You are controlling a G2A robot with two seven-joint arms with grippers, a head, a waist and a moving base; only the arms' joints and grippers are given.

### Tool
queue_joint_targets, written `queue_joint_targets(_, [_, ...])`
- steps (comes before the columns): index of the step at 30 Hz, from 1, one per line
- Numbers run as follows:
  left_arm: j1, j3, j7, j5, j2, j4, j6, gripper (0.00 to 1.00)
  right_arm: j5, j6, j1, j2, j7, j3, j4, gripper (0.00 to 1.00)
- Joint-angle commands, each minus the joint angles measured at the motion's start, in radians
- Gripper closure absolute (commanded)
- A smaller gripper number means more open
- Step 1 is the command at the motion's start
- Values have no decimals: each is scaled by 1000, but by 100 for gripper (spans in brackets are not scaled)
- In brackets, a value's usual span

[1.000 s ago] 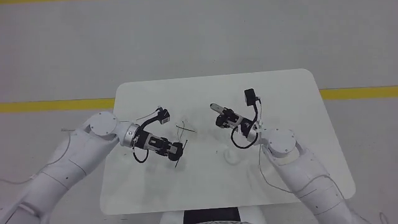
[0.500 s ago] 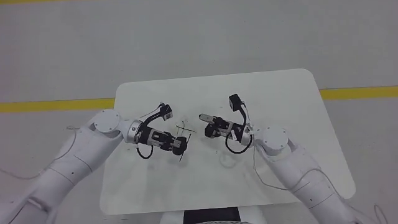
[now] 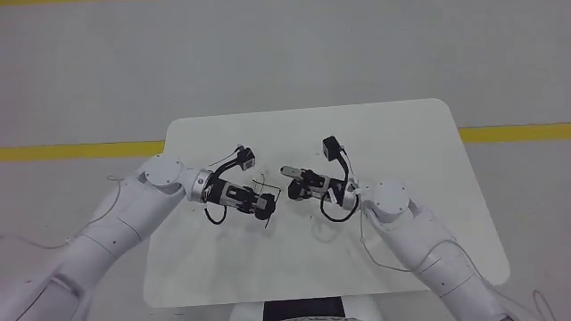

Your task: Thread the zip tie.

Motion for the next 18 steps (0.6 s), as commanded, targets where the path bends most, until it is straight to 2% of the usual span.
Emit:
queue_joint_targets(1, [8, -7, -9, 13, 1, 1, 0, 100, 130, -22, 5, -7, 56, -7, 32, 0])
queue_joint_targets(8, [15, -18, -9, -16, -17, 39, 0, 100, 272, -73, 57, -27, 173, -36, 131, 0])
queue_joint_targets(14, [13, -20, -9, -8, -22, 40, 0, 100, 272, -73, 57, -27, 173, -36, 131, 0])
queue_joint_targets(18, [13, -20, -9, -8, -22, 40, 0, 100, 188, -39, 58, -25, 99, -44, 124, 0])
